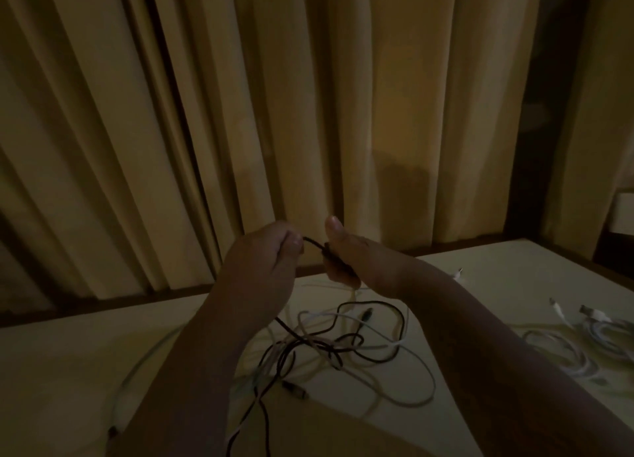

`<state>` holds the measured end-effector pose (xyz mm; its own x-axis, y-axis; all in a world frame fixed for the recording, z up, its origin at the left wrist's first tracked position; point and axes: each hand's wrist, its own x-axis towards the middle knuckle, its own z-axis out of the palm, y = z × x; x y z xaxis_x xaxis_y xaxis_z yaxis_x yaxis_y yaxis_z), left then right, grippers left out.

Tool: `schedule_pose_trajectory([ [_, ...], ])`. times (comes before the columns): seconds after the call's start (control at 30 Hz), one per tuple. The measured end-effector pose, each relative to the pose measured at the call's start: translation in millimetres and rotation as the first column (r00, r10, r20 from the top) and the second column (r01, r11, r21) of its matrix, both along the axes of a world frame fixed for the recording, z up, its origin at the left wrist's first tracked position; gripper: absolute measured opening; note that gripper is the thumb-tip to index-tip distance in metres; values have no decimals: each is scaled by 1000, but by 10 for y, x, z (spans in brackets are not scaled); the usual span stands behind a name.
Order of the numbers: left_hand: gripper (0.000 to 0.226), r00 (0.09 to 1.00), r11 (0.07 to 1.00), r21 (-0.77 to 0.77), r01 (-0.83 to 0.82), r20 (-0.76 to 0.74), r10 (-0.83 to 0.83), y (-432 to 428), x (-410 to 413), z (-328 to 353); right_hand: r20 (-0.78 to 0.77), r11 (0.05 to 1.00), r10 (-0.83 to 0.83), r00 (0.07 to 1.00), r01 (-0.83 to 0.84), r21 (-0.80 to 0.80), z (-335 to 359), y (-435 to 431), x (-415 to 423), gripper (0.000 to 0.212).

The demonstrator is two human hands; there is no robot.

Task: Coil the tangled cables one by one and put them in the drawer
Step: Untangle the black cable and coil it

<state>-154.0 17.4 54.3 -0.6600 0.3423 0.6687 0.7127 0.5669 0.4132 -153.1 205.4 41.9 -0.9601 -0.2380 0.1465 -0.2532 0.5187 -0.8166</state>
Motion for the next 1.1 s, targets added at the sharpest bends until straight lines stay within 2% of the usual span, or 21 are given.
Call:
schedule_pose_trajectory([
  [0.07, 28, 1000, 998, 67, -17, -7, 17, -54, -58, -4, 110, 995, 85, 990, -78, -66, 18, -24, -5, 89],
  [0.17, 26, 999, 988, 149, -38, 3, 38, -58, -98, -38, 198, 956, 184, 963, -128, -264, 48, -52, 36, 77],
  [0.33, 29, 999, 983, 181, -24, 37, 18, -2, -121, -138, 259, 796, 371, 892, -162, -584, 90, -131, 108, 68],
  [0.4, 30, 997, 977, 215, -5, 71, -10, 29, -141, -175, 197, 667, 440, 876, -172, -725, 128, -158, 128, 66],
  [0.5, 31, 990, 959, 273, 70, 100, -100, 152, -127, -225, 58, 419, 496, 866, -181, -890, 172, -152, 135, 69],
  [0.63, 29, 958, 926, 335, 172, 162, -237, 348, -54, -296, -98, 137, 472, 876, -183, -973, 230, -95, 151, 72],
  [0.7, 33, 948, 929, 314, 197, 180, -262, 390, -5, -298, -151, 43, 428, 891, -187, -981, 258, -63, 164, 72],
  [0.8, 36, 964, 961, 214, 174, 161, -211, 408, 63, -282, -208, -40, 316, 926, -206, -978, 291, -18, 179, 71],
  [0.9, 37, 969, 975, 158, 159, 167, -185, 408, 117, -260, -229, -83, 215, 949, -216, -973, 308, 25, 177, 72],
  [0.97, 34, 964, 981, 108, 161, 194, -180, 400, 144, -254, -220, -44, 151, 964, -216, -975, 315, 50, 159, 72],
  [1.03, 33, 969, 987, 27, 155, 189, -158, 396, 169, -244, -180, 63, 71, 981, -185, -981, 323, 70, 140, 70],
  [1.1, 30, 978, 989, -59, 138, 168, -126, 382, 180, -208, -127, 212, -17, 992, -120, -970, 336, 90, 121, 67],
])
